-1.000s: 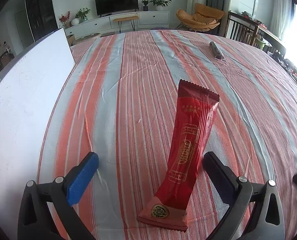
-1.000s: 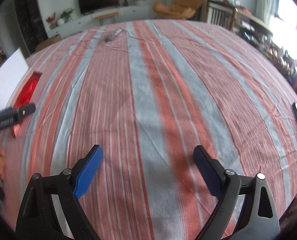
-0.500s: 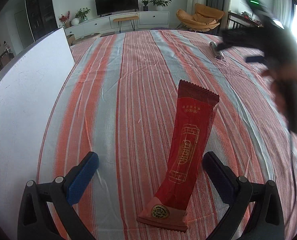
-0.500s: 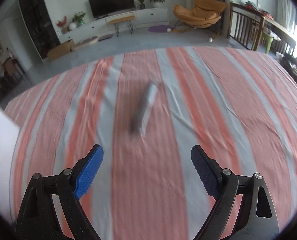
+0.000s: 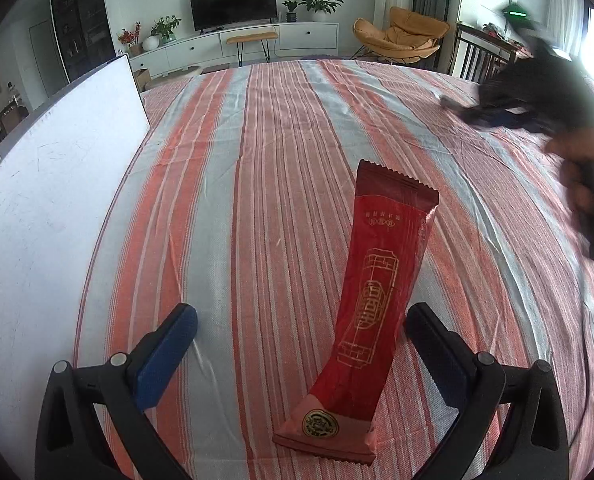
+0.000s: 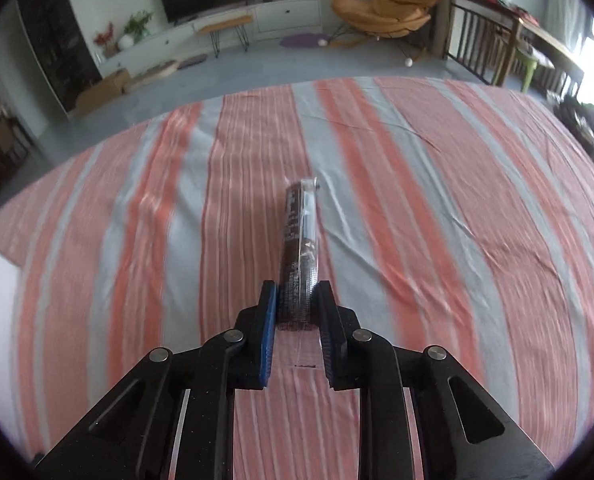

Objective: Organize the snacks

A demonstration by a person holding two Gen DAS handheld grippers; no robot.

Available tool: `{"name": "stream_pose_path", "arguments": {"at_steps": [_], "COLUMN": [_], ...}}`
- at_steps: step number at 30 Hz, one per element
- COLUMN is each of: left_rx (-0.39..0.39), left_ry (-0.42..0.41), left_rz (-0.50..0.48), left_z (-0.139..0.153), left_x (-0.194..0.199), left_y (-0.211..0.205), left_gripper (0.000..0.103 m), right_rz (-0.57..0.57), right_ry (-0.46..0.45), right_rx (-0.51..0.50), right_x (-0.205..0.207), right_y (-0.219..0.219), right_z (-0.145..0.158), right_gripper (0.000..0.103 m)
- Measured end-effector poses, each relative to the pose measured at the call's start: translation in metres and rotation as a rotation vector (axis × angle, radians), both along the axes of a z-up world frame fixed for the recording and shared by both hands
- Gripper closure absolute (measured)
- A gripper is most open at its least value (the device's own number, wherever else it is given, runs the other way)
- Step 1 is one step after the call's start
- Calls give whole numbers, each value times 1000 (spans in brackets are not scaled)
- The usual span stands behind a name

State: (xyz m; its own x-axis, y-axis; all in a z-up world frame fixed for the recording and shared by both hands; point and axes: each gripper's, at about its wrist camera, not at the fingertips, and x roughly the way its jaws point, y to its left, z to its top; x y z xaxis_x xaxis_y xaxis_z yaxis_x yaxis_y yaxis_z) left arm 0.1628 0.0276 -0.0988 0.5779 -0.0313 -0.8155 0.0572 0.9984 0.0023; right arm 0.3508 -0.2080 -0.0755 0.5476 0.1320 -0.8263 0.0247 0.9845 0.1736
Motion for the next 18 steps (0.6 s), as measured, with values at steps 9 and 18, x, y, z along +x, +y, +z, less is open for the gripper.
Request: {"name": "stream_pose_path", "arguments": {"at_steps": [9,18], "left_rx": [1,0], "left_ry": [0,0], "left_rz": [0,-1], "left_z": [0,0], "left_x": [0,0], "left_y": [0,0], "left_gripper": [0,0], "right_rz": [7,-117], "right_ry": [-43,-114], "right_rx": [55,31], "right_x": [-203,-270], "right_y": [-21,-33], "right_z": [7,-14], "right_gripper": [83,44]}}
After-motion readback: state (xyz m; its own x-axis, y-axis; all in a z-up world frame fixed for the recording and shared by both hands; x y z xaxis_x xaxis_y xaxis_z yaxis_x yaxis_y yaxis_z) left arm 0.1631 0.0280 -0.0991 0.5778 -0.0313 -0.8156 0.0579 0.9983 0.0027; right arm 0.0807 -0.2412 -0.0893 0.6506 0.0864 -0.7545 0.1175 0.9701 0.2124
